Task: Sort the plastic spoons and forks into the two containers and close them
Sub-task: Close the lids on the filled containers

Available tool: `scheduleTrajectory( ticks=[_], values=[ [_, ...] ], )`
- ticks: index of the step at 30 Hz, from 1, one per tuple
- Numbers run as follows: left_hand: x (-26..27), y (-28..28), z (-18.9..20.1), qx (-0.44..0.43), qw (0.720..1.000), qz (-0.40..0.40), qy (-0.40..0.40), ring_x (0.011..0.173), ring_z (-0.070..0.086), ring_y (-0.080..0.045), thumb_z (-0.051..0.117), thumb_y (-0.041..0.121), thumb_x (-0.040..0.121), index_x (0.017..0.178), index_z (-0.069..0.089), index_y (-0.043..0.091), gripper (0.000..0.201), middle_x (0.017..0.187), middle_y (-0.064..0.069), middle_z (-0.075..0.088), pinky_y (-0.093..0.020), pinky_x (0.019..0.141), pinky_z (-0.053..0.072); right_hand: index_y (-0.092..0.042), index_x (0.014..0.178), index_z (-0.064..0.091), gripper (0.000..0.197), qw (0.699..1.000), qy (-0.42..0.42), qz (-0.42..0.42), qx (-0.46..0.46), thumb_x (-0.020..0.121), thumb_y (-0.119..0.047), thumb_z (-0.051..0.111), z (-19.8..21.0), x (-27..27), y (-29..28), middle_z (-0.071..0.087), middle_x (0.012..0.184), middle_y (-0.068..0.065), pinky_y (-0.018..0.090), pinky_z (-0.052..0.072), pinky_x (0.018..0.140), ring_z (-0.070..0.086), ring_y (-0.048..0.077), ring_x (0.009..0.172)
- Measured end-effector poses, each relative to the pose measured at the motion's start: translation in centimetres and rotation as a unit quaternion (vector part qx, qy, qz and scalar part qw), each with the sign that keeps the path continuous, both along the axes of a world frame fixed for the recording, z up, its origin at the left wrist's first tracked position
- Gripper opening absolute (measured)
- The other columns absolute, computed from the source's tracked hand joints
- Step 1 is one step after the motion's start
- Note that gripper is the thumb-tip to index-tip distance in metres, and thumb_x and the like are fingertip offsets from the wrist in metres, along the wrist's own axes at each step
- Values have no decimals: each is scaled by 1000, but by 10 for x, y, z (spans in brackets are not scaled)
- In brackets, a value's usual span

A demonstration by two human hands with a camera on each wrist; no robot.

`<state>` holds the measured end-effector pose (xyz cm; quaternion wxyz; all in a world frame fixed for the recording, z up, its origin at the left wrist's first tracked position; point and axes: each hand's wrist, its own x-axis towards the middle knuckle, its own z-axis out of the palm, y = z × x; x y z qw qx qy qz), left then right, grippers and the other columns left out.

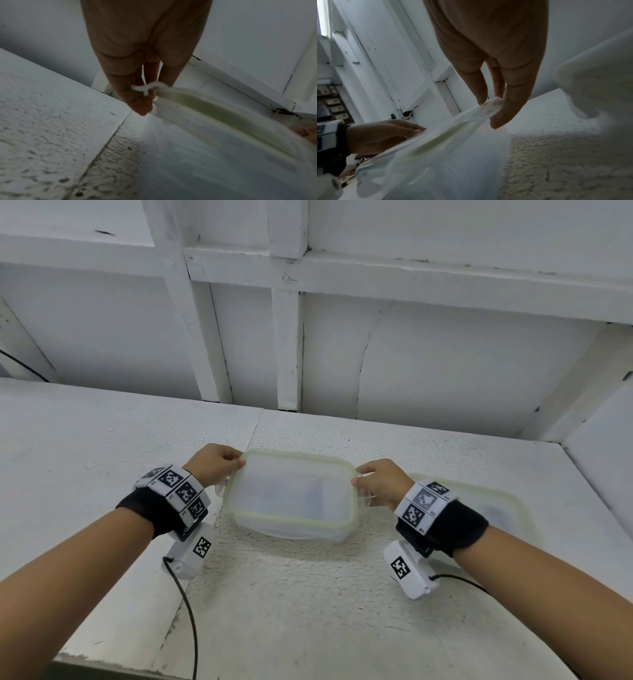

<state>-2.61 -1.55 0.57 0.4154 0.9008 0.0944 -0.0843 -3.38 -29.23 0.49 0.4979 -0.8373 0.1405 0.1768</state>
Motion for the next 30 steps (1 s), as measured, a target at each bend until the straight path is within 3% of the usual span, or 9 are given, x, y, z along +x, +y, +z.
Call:
scheduleTrajectory(
  ticks=[9,14,17,18,20,23,26,28,30],
  values=[
    [-1,-2,1,71,997,-42,-11,87,56,-20,51,16,94,118,63,6,28,110,-13,65,-26,73,43,-2,112,64,26,997,-64,-24,-19,86,-3,61,-4,-6,0,65,109,15,48,57,77,67,29,90],
    [-1,-3,-1,136,990,-17,-16,104,56,-26,55,27,92,115,61,2,34,113,-11,63,-29,82,39,-7,115,60,27,996,-70,-8,-55,88,-13,61,-3,-11,-1,62,117,11,43,56,81,65,26,93],
    [-4,0,4,193,981,1,4,84,59,-25,59,38,89,103,62,2,39,99,-11,64,-29,70,43,-4,120,57,38,984,-87,37,-152,88,-24,63,3,-14,-3,60,117,10,34,51,88,62,27,101],
    [-4,1,5,193,981,-3,12,74,60,-23,59,37,89,96,65,3,35,94,-11,66,-27,64,44,-4,112,60,33,975,-98,56,-193,88,-27,63,6,-15,-4,62,109,9,28,48,84,62,26,97],
    [-5,2,4,160,987,-1,25,69,63,-23,61,30,89,93,69,4,27,91,-10,68,-29,67,50,-5,85,63,25,964,-100,81,-232,88,-30,64,11,-19,-1,63,84,8,23,45,67,61,23,77],
    [-6,1,1,111,993,10,31,81,67,-26,60,21,90,98,70,1,24,95,-12,70,-35,83,54,3,93,63,31,967,-65,99,-227,88,-28,64,11,-19,7,66,93,14,31,50,69,67,30,85],
    [-7,-2,2,105,994,23,28,77,65,-23,60,19,90,95,72,1,22,92,-16,71,-28,82,51,-7,63,48,33,972,-50,74,-216,86,-24,66,8,-15,11,55,66,7,26,46,59,65,28,81],
    [-8,-3,2,98,994,32,27,76,65,-24,60,18,90,94,72,0,22,91,-17,71,-28,81,50,-4,65,51,30,978,-42,52,-196,85,-20,67,5,-14,12,60,68,10,34,55,70,67,29,81],
    [-8,-5,1,75,996,40,29,81,67,-28,59,15,90,95,72,-2,22,92,-19,71,-31,83,52,4,81,63,21,984,-42,29,-169,84,-16,68,3,-14,13,69,83,15,41,56,80,69,29,83]
  ],
)
